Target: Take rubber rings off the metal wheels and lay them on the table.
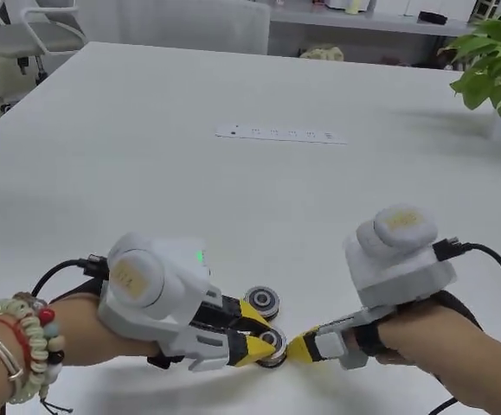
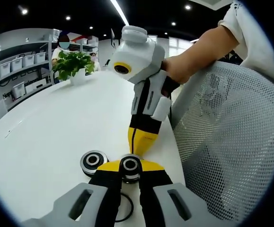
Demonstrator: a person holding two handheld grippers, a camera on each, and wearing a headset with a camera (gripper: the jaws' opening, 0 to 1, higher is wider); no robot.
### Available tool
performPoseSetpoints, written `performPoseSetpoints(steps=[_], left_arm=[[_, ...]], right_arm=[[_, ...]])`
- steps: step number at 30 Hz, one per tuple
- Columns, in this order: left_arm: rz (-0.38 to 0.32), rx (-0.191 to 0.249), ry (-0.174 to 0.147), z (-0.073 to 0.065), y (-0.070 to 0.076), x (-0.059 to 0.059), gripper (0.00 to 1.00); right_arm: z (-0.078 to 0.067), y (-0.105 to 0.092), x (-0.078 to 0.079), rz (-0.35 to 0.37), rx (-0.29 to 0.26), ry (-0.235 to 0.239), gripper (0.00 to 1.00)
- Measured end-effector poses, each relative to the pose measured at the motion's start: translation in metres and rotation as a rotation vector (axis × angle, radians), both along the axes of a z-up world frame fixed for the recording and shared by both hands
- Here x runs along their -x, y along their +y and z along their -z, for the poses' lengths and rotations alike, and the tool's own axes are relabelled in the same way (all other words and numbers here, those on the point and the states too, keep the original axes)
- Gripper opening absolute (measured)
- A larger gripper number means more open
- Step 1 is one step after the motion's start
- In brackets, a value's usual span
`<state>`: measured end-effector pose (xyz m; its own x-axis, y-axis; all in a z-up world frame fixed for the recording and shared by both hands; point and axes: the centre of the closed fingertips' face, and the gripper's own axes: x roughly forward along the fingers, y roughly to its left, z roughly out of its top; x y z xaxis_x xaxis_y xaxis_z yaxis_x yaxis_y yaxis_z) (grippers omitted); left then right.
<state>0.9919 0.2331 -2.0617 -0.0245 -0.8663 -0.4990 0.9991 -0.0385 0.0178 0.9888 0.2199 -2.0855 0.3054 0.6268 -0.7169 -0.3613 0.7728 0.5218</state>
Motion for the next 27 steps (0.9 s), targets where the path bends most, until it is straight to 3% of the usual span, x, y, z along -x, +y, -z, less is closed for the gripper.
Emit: performPoseSetpoints(steps=[3,6,7,8,9,10,16,23,27], left_arm=[[-0.001,0.001,-0.001,0.0,0.0,0.0,0.08],[-0.001,0.001,-0.002,0.0,0.0,0.0,0.08],[-0.001,0.001,-0.001,0.0,0.0,0.0,0.08],[-0.001,0.001,-0.002,0.0,0.0,0.0,0.08],[-0.002,0.001,-0.002,0.0,0.0,-0.001,0.08],[-0.003,0.001,-0.003,0.0,0.0,-0.001,0.08],[0.005,-0.001,-0.008,0.0,0.0,0.0,0.08],[0.011,0.0,-0.008,0.0,0.0,0.0,0.08],[0.012,0.0,-0.008,0.0,0.0,0.0,0.08]], right_arm=[[-0.001,-0.003,-0.002,0.118,-0.111,0.088,0.0],[-0.004,-0.004,-0.004,0.171,-0.179,0.118,0.0],[-0.011,-0.003,-0.009,0.204,-0.23,0.117,0.0],[-0.013,-0.004,-0.009,0.22,-0.247,0.125,0.0],[-0.016,-0.003,-0.01,0.21,-0.263,0.116,0.0],[-0.012,-0.006,-0.009,0.192,-0.229,0.116,0.0],[-0.019,0.004,-0.001,0.119,-0.206,0.074,0.0],[-0.025,0.016,0.004,0.063,-0.212,0.048,0.0],[-0.028,0.019,0.003,0.061,-0.244,0.05,0.0]])
